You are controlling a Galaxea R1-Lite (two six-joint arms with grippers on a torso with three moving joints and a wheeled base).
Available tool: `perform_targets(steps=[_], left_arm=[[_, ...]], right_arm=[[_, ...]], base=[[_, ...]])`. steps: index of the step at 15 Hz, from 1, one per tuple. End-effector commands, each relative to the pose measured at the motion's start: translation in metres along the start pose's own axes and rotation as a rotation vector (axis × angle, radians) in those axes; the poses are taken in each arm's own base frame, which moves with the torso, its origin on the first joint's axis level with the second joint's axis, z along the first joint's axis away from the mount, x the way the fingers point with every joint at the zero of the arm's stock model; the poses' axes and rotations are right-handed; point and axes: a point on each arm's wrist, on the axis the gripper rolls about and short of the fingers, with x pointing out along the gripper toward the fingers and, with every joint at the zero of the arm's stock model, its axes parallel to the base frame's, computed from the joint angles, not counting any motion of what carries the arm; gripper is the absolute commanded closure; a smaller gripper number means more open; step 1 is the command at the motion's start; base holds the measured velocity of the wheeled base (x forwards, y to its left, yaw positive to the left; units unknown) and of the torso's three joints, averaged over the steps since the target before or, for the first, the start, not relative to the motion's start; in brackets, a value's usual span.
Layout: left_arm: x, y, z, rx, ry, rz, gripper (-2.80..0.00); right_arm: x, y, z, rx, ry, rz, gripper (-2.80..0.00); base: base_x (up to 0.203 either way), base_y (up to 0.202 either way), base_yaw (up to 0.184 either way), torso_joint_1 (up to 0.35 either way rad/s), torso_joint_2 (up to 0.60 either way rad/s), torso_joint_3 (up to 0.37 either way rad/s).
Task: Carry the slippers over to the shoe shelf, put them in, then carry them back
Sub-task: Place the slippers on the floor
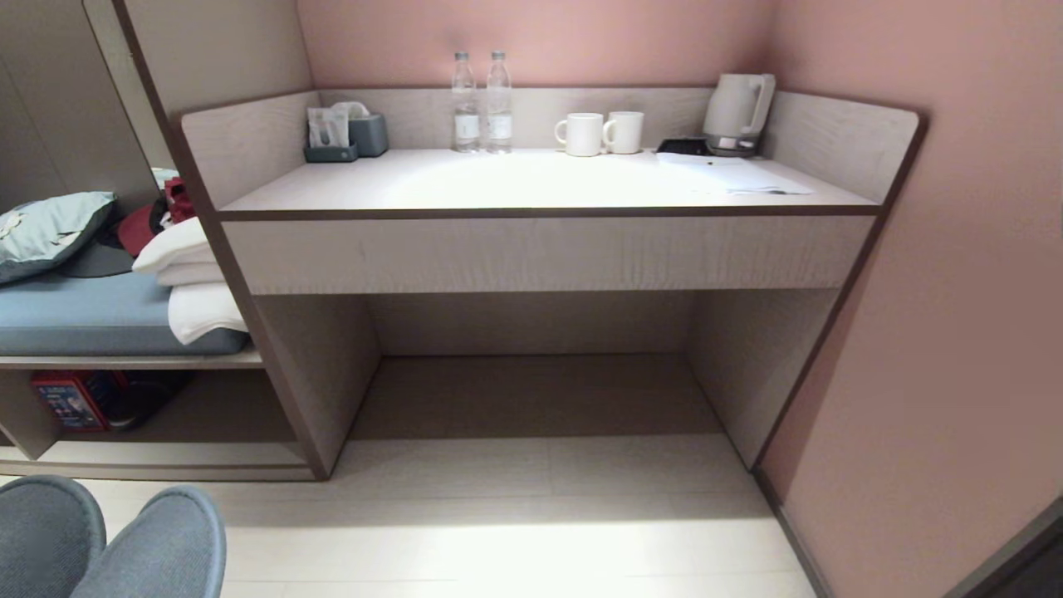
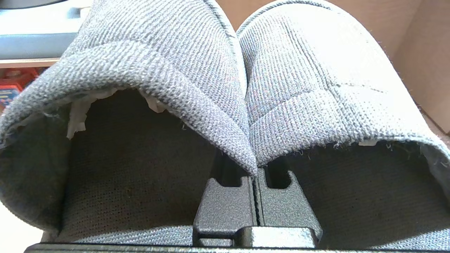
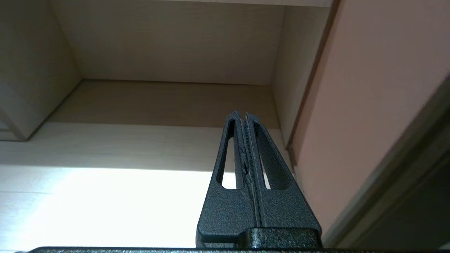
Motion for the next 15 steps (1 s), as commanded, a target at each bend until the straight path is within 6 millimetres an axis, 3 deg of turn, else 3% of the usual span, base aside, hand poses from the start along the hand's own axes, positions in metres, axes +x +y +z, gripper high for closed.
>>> perform_targets(steps=[1, 8, 15], left_arm=[[0.0001, 0.0000, 0.0000, 0.000, 0.002, 0.000, 0.00], [0.0001, 0.0000, 0.0001, -0.004, 0.000, -0.001, 0.00], [0.0001, 0.0000, 0.0001, -0.005, 0.000, -0.001, 0.00]], right_arm=[[-0.0001, 0.0000, 0.0000, 0.000, -0.001, 0.000, 0.00], [-0.0001, 0.0000, 0.0000, -0.001, -0.001, 0.000, 0.00], [-0.0001, 0.0000, 0.0000, -0.001, -0.001, 0.000, 0.00]], base=[[0.000, -0.195, 0.001, -0.001, 0.01, 0.003], [0.000, -0.168, 0.002, 0.002, 0.00, 0.000], [0.000, 0.000, 0.000, 0.000, 0.00, 0.000]])
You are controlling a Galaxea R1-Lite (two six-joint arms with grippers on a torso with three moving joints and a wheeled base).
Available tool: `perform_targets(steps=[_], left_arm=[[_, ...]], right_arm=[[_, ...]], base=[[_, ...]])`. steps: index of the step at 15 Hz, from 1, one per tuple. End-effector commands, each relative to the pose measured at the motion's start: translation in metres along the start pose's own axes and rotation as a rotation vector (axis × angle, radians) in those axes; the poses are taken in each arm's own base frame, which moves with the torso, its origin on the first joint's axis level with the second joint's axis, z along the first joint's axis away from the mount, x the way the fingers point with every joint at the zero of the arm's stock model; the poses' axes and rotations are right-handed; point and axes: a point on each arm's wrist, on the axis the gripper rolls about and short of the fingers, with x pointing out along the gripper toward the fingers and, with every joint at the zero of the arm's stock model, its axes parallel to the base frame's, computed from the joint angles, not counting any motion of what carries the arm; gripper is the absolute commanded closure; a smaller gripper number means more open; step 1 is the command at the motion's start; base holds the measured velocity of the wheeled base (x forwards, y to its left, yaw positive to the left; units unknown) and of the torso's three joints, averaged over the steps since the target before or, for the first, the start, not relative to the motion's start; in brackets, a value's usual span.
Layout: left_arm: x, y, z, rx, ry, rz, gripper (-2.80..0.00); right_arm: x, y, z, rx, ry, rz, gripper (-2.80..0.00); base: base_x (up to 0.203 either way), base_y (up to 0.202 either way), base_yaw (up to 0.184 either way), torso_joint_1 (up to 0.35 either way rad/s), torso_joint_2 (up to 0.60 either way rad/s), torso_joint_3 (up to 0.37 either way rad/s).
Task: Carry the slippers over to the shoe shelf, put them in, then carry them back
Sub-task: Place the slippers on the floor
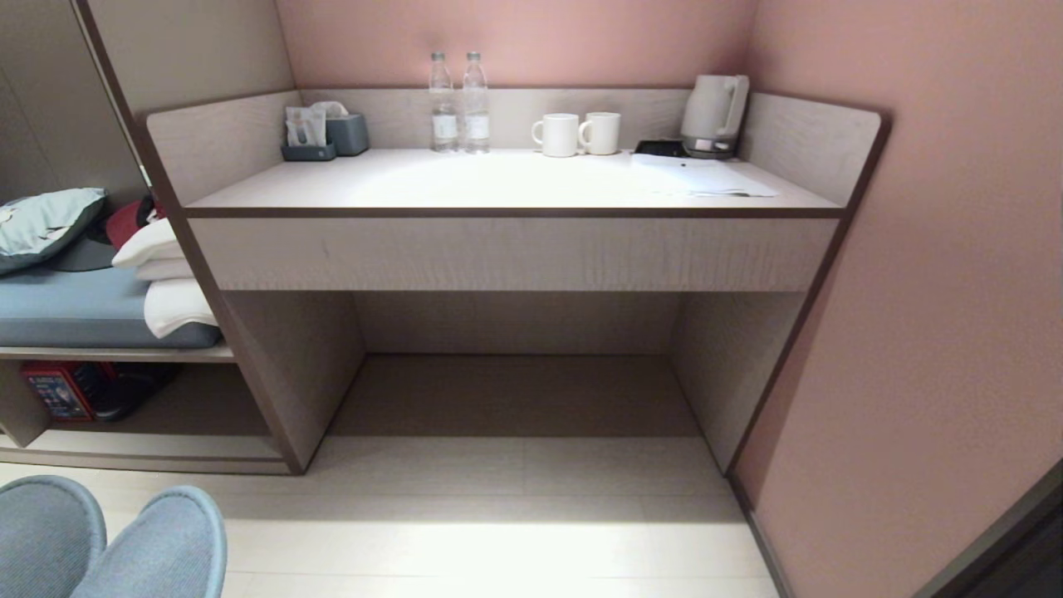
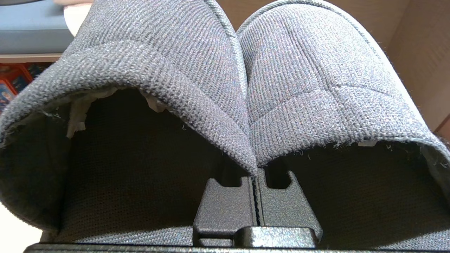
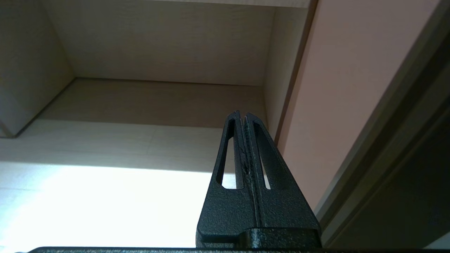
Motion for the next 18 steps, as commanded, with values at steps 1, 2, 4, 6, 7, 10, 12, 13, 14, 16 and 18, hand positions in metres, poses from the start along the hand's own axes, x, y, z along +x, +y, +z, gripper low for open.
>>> perform_targets(steps=[1, 2, 4, 6, 7, 10, 12, 13, 14, 16, 18], left_arm=[[0.0001, 0.0000, 0.0000, 0.000, 0.001, 0.002, 0.00], [0.0001, 0.0000, 0.0000, 0.002, 0.001, 0.000, 0.00], [0.0001, 0.0000, 0.0000, 0.003, 0.001, 0.001, 0.00], [0.0001, 0.0000, 0.0000, 0.002, 0.001, 0.002, 0.00], [0.0001, 0.0000, 0.0000, 0.002, 0.001, 0.002, 0.00], [0.0000, 0.0000, 0.0004, 0.002, 0.000, 0.002, 0.00], [0.0001, 0.0000, 0.0000, 0.000, 0.001, 0.001, 0.00], [0.0001, 0.0000, 0.0000, 0.002, 0.001, 0.002, 0.00], [0.0001, 0.0000, 0.0000, 0.002, 0.001, 0.002, 0.00], [0.0001, 0.0000, 0.0003, 0.001, 0.001, 0.002, 0.00], [0.0001, 0.0001, 0.0001, 0.002, 0.001, 0.000, 0.00]], right_arm=[[-0.0001, 0.0000, 0.0000, 0.001, -0.001, 0.000, 0.00], [-0.0001, 0.0000, 0.0000, 0.001, -0.001, 0.000, 0.00], [-0.0001, 0.0000, 0.0000, 0.001, -0.001, 0.000, 0.00], [-0.0001, 0.0000, 0.0000, -0.001, -0.001, 0.000, 0.00], [-0.0001, 0.0000, 0.0000, -0.001, -0.001, 0.000, 0.00], [-0.0001, 0.0000, 0.0000, 0.001, -0.001, 0.000, 0.00], [-0.0001, 0.0000, 0.0000, 0.001, -0.001, 0.000, 0.00], [-0.0001, 0.0000, 0.0000, 0.001, -0.001, 0.000, 0.00], [-0.0001, 0.0000, 0.0000, 0.001, -0.001, 0.000, 0.00], [-0.0001, 0.0000, 0.0000, 0.001, -0.001, 0.000, 0.00], [-0.0001, 0.0000, 0.0000, 0.000, -0.001, 0.000, 0.00]], base=[[0.000, 0.000, 0.000, 0.000, 0.00, 0.000], [0.000, 0.000, 0.000, 0.000, 0.00, 0.000], [0.000, 0.000, 0.000, 0.000, 0.00, 0.000], [0.000, 0.000, 0.000, 0.002, 0.00, -0.117], [0.000, 0.000, 0.000, 0.003, 0.01, -0.169], [0.000, 0.000, 0.000, 0.001, 0.00, -0.183], [0.000, 0.000, 0.000, -0.002, 0.00, -0.200], [0.000, 0.000, 0.000, 0.002, 0.00, -0.203], [0.000, 0.000, 0.000, 0.000, 0.00, -0.192], [0.000, 0.000, 0.000, 0.006, 0.00, -0.197], [0.000, 0.000, 0.000, 0.005, 0.00, -0.194]])
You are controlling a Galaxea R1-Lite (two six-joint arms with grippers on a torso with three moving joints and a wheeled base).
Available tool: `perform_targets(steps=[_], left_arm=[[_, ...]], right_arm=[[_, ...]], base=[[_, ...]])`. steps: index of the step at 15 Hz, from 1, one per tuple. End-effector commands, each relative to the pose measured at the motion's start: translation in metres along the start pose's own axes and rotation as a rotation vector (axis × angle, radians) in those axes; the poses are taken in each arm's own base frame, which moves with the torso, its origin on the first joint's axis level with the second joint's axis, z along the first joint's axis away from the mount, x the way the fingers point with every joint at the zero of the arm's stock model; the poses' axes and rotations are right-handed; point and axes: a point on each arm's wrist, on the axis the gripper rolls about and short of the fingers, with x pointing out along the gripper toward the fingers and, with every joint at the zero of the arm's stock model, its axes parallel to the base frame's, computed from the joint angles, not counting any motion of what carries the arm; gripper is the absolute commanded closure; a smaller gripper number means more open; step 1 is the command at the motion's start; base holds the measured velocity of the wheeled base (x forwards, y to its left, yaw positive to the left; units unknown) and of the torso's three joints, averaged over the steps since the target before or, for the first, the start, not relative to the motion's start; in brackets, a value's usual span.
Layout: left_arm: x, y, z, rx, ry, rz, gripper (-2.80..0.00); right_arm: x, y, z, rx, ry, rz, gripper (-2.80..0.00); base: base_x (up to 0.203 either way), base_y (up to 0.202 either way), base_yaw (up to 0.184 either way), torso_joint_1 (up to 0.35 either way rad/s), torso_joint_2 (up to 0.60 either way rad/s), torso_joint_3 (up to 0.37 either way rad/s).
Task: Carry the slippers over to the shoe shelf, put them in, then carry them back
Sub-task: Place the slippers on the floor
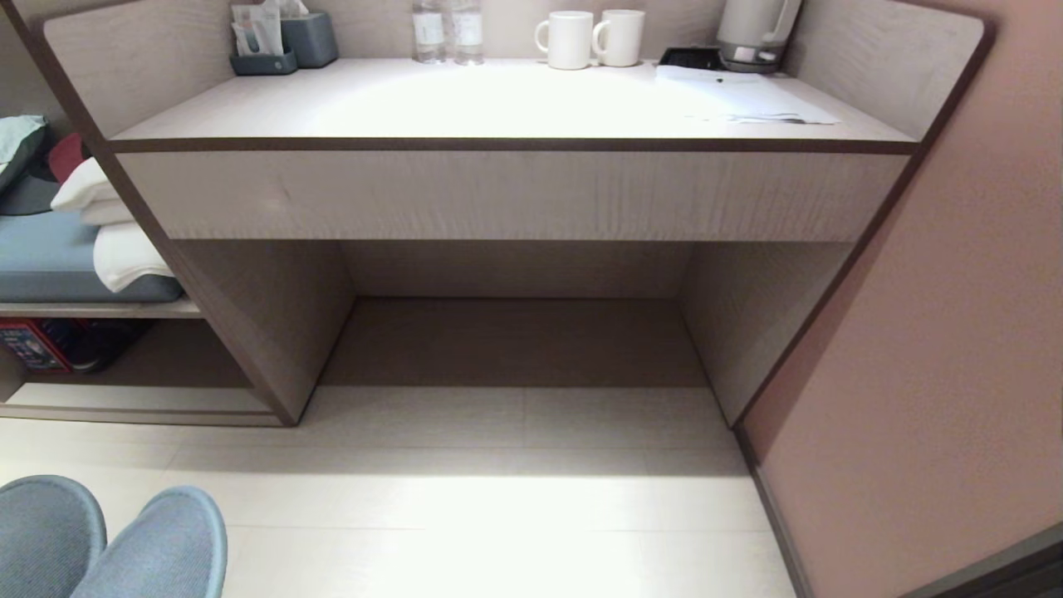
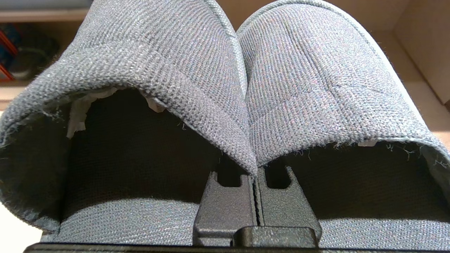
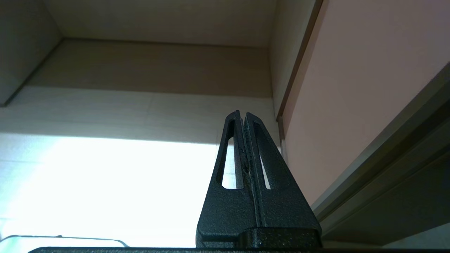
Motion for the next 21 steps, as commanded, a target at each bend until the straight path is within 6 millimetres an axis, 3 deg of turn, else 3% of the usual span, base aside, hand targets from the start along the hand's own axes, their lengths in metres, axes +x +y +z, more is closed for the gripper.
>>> perform_targets(steps=[1, 21], left_arm=[[0.0001, 0.0000, -0.0001, 0.000, 0.002, 0.000, 0.00], [0.0001, 0.0000, -0.0001, 0.000, 0.002, 0.000, 0.00]], right_arm=[[-0.0001, 0.0000, 0.0000, 0.001, -0.001, 0.001, 0.00], [-0.0001, 0.0000, 0.0000, -0.001, -0.001, 0.001, 0.00]], base=[[0.000, 0.000, 0.000, 0.002, 0.00, -0.199], [0.000, 0.000, 0.000, 0.003, 0.00, -0.197]])
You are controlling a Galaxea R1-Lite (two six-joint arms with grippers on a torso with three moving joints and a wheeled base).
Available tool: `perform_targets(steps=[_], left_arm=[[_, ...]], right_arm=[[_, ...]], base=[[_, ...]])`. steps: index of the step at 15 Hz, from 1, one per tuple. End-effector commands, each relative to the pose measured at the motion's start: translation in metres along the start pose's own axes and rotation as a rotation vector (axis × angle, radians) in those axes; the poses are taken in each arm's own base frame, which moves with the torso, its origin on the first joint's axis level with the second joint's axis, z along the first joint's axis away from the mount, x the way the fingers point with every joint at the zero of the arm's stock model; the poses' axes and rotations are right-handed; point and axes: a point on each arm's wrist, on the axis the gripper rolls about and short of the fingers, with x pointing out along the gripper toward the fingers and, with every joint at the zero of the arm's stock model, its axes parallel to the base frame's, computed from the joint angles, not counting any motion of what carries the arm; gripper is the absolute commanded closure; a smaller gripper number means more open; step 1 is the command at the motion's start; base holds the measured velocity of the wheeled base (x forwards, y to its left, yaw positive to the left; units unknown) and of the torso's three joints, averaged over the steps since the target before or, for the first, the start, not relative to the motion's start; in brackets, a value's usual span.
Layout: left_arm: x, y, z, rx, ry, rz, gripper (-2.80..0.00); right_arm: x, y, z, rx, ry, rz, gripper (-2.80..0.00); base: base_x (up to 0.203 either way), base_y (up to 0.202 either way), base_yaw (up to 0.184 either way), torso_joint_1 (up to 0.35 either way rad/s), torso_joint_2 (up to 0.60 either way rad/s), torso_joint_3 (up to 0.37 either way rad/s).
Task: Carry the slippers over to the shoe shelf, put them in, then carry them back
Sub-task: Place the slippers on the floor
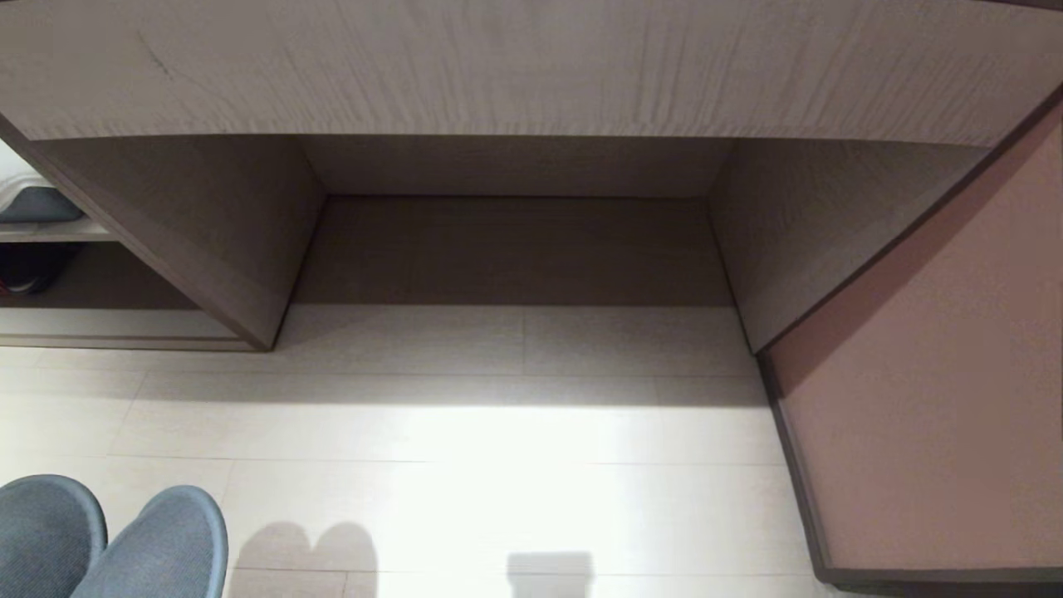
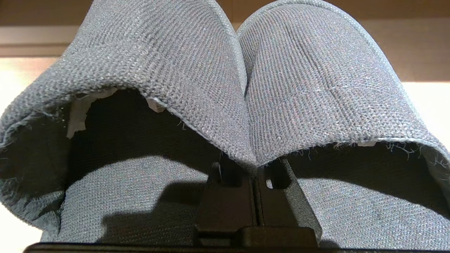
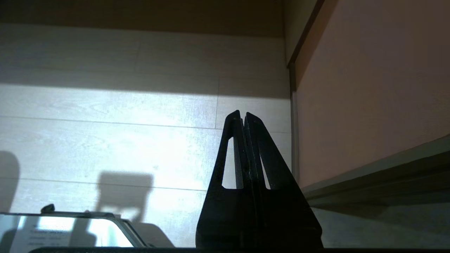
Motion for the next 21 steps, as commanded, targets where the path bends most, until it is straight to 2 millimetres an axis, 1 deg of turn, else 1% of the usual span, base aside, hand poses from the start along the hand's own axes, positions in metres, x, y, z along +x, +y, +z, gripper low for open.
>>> perform_targets(steps=[1, 21], left_arm=[[0.0001, 0.0000, 0.0002, 0.000, 0.001, 0.000, 0.00], [0.0001, 0.0000, -0.0001, 0.003, 0.002, -0.002, 0.00]], right_arm=[[-0.0001, 0.0000, 0.0000, 0.000, -0.001, 0.000, 0.00], [-0.0001, 0.0000, 0.0000, -0.001, -0.001, 0.000, 0.00]], base=[[0.000, 0.000, 0.000, -0.006, 0.00, -0.203], [0.000, 0.000, 0.000, 0.002, 0.00, -0.198]])
